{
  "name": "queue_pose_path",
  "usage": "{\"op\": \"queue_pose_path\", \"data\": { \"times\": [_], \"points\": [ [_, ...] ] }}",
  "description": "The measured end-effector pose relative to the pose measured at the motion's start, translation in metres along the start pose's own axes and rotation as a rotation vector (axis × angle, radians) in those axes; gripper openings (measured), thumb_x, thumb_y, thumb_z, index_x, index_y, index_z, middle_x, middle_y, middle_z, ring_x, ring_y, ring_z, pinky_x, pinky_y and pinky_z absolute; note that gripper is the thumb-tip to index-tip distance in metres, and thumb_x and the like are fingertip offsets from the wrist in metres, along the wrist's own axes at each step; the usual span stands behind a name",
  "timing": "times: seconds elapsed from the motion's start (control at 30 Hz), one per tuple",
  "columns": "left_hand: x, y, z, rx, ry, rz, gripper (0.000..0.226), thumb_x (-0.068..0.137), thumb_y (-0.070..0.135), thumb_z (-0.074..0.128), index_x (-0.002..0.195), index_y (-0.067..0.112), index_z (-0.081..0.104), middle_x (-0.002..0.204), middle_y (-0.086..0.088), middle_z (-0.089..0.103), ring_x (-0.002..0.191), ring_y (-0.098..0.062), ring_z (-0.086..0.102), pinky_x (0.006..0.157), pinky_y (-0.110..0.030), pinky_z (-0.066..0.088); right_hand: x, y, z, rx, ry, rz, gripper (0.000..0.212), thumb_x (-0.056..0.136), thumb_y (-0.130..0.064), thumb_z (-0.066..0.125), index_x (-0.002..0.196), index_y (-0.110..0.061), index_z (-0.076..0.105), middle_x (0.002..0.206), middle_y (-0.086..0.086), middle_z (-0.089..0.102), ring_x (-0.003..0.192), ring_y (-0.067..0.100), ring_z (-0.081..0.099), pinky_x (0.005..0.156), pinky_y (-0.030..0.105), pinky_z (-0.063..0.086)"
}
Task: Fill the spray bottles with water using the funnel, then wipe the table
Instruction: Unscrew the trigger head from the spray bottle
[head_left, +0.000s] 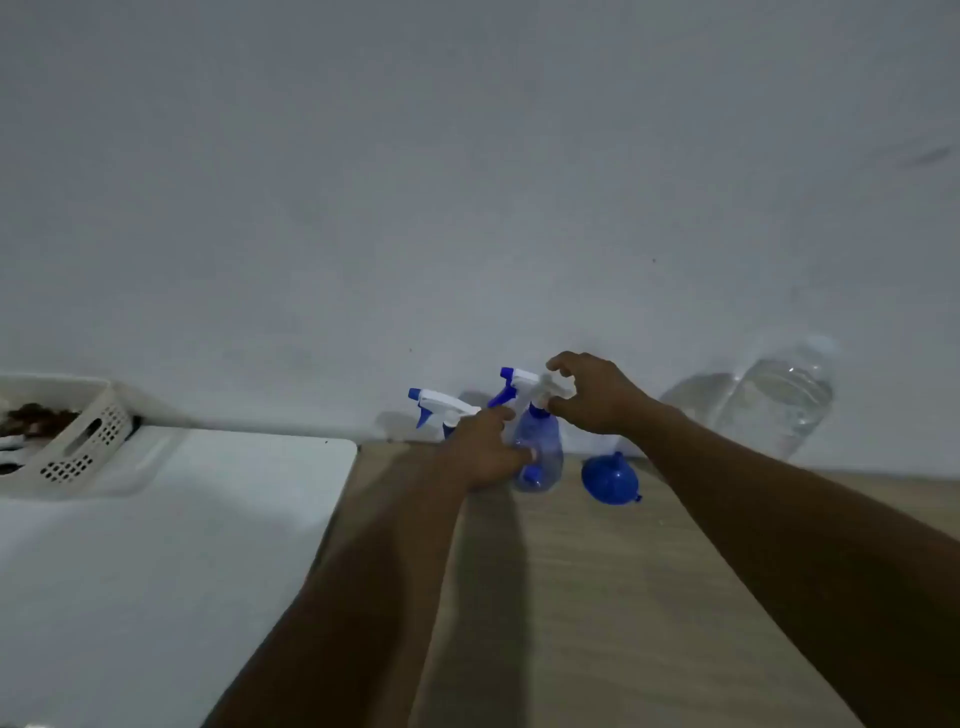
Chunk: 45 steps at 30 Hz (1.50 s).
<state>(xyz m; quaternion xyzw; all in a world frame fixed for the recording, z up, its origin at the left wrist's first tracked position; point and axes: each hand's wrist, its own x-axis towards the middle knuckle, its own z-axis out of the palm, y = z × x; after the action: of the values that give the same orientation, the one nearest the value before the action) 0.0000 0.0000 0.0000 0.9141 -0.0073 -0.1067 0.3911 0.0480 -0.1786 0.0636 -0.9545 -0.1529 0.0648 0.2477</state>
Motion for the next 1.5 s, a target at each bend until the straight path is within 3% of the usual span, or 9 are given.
{"op": "queue_pose_path", "data": {
  "times": [0.17, 0.43, 0.5, 0.6, 0.7, 1.0, 1.2, 1.37, 1.5],
  "points": [
    [0.013, -0.004, 0.017, 0.0, 0.064, -0.017, 0.071, 0.084, 0.026, 0.077, 0.145, 0.014, 0.045, 0.138, -0.007, 0.058, 0.126, -0.025, 0.057, 0.104, -0.034, 0.045, 0.017, -0.002, 0.018, -0.022, -0.004, -0.001, 0.04, 0.084, -0.019, 0.072, 0.122, -0.012, 0.06, 0.116, 0.008, 0.065, 0.101, 0.024, 0.06, 0.088, 0.037, 0.05],
    [0.011, -0.011, 0.031, -0.045, 0.013, -0.013, 0.052, 0.09, 0.021, 0.072, 0.136, 0.007, 0.051, 0.126, -0.011, 0.064, 0.117, -0.026, 0.061, 0.1, -0.031, 0.049, 0.004, -0.001, 0.038, -0.029, 0.066, -0.007, 0.023, 0.091, -0.014, 0.065, 0.113, -0.011, 0.06, 0.104, 0.008, 0.066, 0.091, 0.025, 0.061, 0.077, 0.034, 0.048],
    [0.005, -0.016, 0.031, -0.052, 0.003, -0.011, 0.056, 0.09, 0.024, 0.072, 0.139, 0.01, 0.048, 0.125, -0.008, 0.065, 0.115, -0.023, 0.063, 0.1, -0.037, 0.052, -0.005, -0.005, 0.036, -0.031, 0.062, -0.016, 0.022, 0.091, -0.014, 0.064, 0.113, -0.011, 0.06, 0.104, 0.008, 0.066, 0.089, 0.023, 0.059, 0.075, 0.032, 0.046],
    [-0.013, -0.016, 0.03, -0.086, 0.014, 0.007, 0.061, 0.087, 0.024, 0.075, 0.141, 0.016, 0.047, 0.122, -0.003, 0.065, 0.103, -0.014, 0.061, 0.088, -0.029, 0.052, -0.022, -0.015, 0.031, -0.04, 0.055, -0.019, 0.024, 0.091, -0.017, 0.064, 0.113, -0.009, 0.061, 0.105, 0.009, 0.066, 0.094, 0.027, 0.061, 0.081, 0.038, 0.05],
    [-0.039, -0.017, 0.033, -0.108, 0.033, 0.031, 0.065, 0.083, 0.031, 0.078, 0.139, 0.021, 0.049, 0.118, -0.001, 0.066, 0.103, -0.019, 0.064, 0.09, -0.036, 0.056, -0.045, -0.025, 0.031, -0.041, 0.046, -0.035, 0.024, 0.09, -0.018, 0.066, 0.112, -0.011, 0.061, 0.104, 0.007, 0.067, 0.094, 0.027, 0.062, 0.083, 0.041, 0.052],
    [-0.119, -0.048, 0.042, -0.208, 0.112, 0.045, 0.067, 0.058, 0.055, 0.084, 0.113, 0.025, 0.059, 0.108, 0.013, 0.066, 0.097, -0.009, 0.066, 0.088, -0.043, 0.057, -0.127, -0.056, 0.062, -0.017, 0.054, -0.143, 0.016, 0.089, -0.015, 0.063, 0.104, -0.012, 0.058, 0.097, 0.006, 0.066, 0.084, 0.025, 0.062, 0.073, 0.039, 0.053],
    [-0.16, -0.066, 0.057, -0.224, 0.087, 0.028, 0.058, 0.061, 0.052, 0.086, 0.111, 0.033, 0.064, 0.107, 0.016, 0.069, 0.094, -0.006, 0.069, 0.088, -0.042, 0.058, -0.175, -0.058, 0.093, -0.01, 0.096, -0.188, 0.015, 0.092, -0.023, 0.062, 0.102, -0.016, 0.053, 0.096, 0.001, 0.062, 0.076, 0.017, 0.057, 0.064, 0.029, 0.047],
    [-0.173, -0.067, 0.065, -0.252, 0.094, 0.019, 0.039, 0.067, 0.052, 0.079, 0.102, 0.041, 0.068, 0.103, 0.011, 0.074, 0.095, -0.006, 0.07, 0.088, -0.043, 0.059, -0.182, -0.06, 0.111, -0.067, 0.162, -0.178, 0.035, 0.089, -0.037, 0.068, 0.109, -0.015, 0.048, 0.102, -0.001, 0.049, 0.079, 0.014, 0.049, 0.064, 0.027, 0.044],
    [-0.173, -0.067, 0.067, -0.205, 0.115, -0.02, 0.042, 0.075, 0.037, 0.08, 0.114, 0.027, 0.07, 0.108, 0.004, 0.073, 0.1, -0.018, 0.07, 0.09, -0.04, 0.058, -0.181, -0.061, 0.12, -0.051, 0.229, -0.152, 0.026, 0.092, -0.026, 0.066, 0.106, -0.014, 0.049, 0.1, 0.0, 0.047, 0.082, 0.017, 0.05, 0.068, 0.033, 0.051]
  ]
}}
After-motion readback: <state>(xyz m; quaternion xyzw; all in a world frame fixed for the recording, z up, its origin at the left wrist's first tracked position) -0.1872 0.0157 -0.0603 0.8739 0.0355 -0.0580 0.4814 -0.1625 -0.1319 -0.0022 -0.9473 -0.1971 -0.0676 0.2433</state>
